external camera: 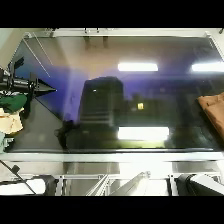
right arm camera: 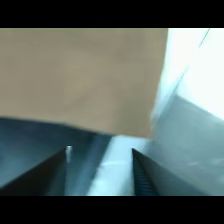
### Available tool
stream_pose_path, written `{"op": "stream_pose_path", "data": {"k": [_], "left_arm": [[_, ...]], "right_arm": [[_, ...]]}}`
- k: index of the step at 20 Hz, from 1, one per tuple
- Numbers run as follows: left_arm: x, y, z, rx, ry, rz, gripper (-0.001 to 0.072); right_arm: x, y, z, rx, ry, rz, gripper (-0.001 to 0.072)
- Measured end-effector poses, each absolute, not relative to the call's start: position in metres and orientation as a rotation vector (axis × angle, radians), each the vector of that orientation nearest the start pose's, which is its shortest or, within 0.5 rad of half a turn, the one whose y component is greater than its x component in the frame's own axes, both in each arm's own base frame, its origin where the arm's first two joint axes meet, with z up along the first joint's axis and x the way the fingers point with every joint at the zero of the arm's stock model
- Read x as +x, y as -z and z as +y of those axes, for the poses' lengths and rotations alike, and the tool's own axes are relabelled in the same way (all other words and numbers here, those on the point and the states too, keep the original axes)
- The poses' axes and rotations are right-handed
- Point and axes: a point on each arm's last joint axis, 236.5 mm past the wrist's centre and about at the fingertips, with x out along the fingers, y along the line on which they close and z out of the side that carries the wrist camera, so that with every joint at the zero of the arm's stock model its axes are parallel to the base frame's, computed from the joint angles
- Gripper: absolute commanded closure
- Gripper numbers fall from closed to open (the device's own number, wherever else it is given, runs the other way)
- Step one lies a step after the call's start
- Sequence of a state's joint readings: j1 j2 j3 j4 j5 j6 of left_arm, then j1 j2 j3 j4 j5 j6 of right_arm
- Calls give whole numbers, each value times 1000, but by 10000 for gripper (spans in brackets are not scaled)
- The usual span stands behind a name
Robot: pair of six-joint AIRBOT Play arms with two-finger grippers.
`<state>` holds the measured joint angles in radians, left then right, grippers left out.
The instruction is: Fold the shirts.
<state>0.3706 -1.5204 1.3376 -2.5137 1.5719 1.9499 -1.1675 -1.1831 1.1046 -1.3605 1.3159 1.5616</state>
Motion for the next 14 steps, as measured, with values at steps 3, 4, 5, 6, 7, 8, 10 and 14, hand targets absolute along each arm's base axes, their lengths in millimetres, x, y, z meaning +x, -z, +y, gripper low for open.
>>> {"op": "stream_pose_path", "data": {"k": [3, 4, 5, 6, 7, 8, 10, 14], "left_arm": [[395, -66, -52, -755, 665, 1252, 693], [395, -66, -52, -753, 666, 1250, 694], [395, -66, -52, -750, 668, 1249, 694], [395, -66, -52, -747, 670, 1247, 693], [395, -66, -52, -744, 672, 1246, 693], [395, -66, -52, -742, 674, 1245, 693], [395, -66, -52, -739, 676, 1244, 693], [391, -67, -53, -738, 689, 1255, 693]], "right_arm": [[229, -54, -246, 920, 647, 1002, 650], [255, -65, -224, 903, 551, 980, 674], [277, -73, -202, 873, 462, 969, 691], [300, -80, -175, 836, 367, 966, 692], [321, -85, -148, 799, 279, 967, 692], [340, -88, -118, 758, 193, 970, 692], [371, -88, -62, 686, 45, 980, 692], [403, -65, 27, 597, -147, 1042, 692]]}}
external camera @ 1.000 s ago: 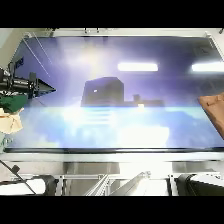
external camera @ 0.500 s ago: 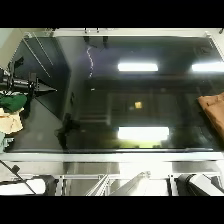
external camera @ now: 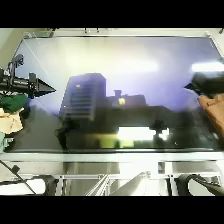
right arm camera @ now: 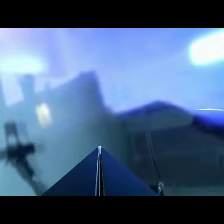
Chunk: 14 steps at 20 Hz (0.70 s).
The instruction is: Fold the shirts.
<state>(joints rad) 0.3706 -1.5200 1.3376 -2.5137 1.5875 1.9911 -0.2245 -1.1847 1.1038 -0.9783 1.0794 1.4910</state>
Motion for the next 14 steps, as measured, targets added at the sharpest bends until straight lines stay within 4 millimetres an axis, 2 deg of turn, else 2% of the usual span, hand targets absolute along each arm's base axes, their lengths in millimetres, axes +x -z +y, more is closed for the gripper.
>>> {"op": "stream_pose_path", "data": {"k": [2, 5, 10, 14], "left_arm": [[388, -68, -54, -737, 698, 1262, 693], [386, -76, -51, -727, 693, 1244, 693], [388, -91, -29, -724, 635, 1172, 692], [387, -95, -26, -722, 628, 1164, 693]], "right_arm": [[408, -52, 55, 575, -198, 1079, 692], [410, -39, 77, 559, -236, 1111, 691], [411, -33, 87, 550, -251, 1124, 692], [411, -32, 89, 551, -254, 1124, 691]]}}
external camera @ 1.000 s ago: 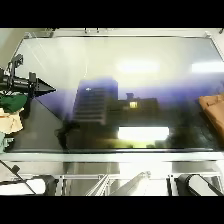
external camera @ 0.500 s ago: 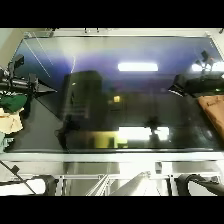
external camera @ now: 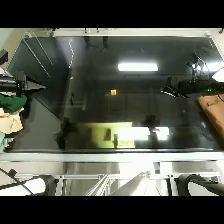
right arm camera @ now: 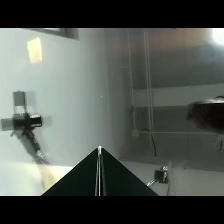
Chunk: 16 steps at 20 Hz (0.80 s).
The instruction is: Fold the shirts.
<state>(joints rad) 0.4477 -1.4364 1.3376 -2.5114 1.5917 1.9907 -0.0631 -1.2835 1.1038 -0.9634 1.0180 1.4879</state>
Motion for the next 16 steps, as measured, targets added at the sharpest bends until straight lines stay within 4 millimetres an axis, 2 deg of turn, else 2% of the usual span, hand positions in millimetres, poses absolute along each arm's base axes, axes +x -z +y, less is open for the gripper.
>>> {"op": "stream_pose_path", "data": {"k": [16], "left_arm": [[393, -96, -24, -723, 608, 1142, 694]], "right_arm": [[409, -31, 90, 550, -258, 1133, 691]]}}
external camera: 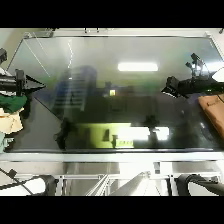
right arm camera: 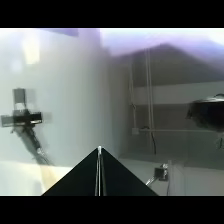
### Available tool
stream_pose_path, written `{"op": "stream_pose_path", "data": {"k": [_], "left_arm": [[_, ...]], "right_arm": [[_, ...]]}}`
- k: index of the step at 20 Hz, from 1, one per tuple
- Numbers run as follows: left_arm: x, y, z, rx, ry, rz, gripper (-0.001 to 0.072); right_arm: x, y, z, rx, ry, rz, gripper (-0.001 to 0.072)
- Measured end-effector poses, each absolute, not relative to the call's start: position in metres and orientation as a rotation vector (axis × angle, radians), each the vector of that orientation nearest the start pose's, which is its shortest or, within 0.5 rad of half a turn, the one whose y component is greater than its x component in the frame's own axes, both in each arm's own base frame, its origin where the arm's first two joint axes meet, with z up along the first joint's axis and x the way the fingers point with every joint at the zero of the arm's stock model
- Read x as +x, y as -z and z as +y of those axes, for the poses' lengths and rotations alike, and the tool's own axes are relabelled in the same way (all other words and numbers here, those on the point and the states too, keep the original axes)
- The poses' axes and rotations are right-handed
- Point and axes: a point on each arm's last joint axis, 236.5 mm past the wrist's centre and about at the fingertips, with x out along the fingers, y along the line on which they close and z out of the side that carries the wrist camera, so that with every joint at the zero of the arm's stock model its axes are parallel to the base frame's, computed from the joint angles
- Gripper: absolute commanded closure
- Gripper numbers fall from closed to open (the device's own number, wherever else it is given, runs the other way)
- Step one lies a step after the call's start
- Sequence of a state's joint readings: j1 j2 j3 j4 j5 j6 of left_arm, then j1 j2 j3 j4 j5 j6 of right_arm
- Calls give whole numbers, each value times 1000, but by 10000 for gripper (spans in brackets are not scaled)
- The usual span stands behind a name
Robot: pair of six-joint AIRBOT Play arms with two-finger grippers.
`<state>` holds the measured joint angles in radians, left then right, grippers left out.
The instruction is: Fold the shirts.
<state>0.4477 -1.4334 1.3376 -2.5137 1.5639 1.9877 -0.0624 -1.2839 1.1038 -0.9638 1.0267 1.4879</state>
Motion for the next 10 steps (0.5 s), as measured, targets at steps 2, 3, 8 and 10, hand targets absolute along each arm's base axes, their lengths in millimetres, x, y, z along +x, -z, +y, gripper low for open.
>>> {"op": "stream_pose_path", "data": {"k": [2, 3, 8, 10], "left_arm": [[391, -96, -24, -723, 613, 1147, 694], [391, -96, -24, -723, 613, 1147, 693], [390, -96, -25, -723, 616, 1150, 693], [390, -96, -25, -723, 617, 1150, 693]], "right_arm": [[409, -31, 90, 550, -258, 1133, 691], [409, -31, 90, 550, -258, 1133, 691], [409, -31, 90, 550, -258, 1133, 691], [409, -31, 90, 550, -258, 1133, 692]]}}
